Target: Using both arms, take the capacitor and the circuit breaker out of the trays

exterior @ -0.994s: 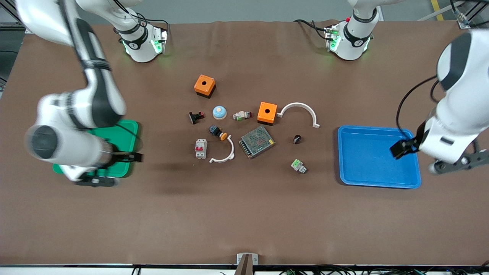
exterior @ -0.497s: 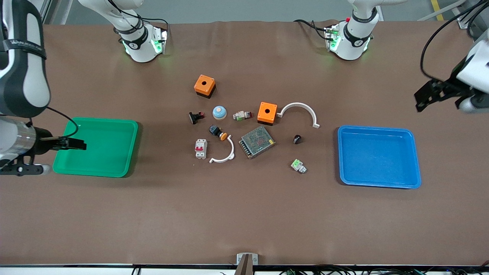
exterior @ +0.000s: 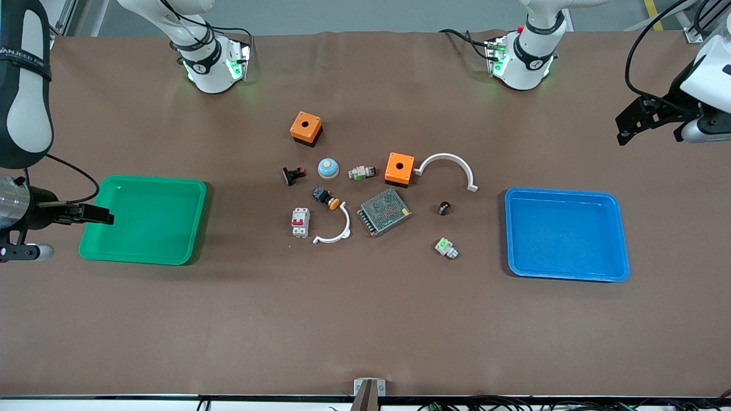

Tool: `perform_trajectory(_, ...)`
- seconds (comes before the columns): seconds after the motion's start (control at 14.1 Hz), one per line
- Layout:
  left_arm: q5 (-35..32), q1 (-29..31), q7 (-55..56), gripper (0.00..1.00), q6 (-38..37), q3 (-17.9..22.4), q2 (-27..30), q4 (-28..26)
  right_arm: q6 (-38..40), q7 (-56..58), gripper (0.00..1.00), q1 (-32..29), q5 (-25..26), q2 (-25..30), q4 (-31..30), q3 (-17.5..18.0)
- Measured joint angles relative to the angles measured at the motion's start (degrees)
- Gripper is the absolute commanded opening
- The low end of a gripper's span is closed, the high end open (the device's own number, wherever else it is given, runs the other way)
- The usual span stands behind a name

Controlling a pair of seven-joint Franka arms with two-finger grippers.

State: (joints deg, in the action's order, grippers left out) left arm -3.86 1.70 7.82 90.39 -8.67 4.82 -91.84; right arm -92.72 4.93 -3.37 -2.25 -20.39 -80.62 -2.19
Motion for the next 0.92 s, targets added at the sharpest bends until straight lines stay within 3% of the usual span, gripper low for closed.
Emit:
perform_trajectory(0.28, 2.1, 0.0, 0.1, 1.0, 0.0, -0.1, 0.9, -0.9, 1.9, 0.0, 1.0, 0.0, 0.0, 0.8, 0.0, 0.2)
perform_trajectory(0.92, 2.9, 0.0, 0.1, 1.0, 0.3, -0.1, 1.0, -1.3, 2.3, 0.0, 1.0, 1.8, 0.9, 10.2, -6.2, -0.3)
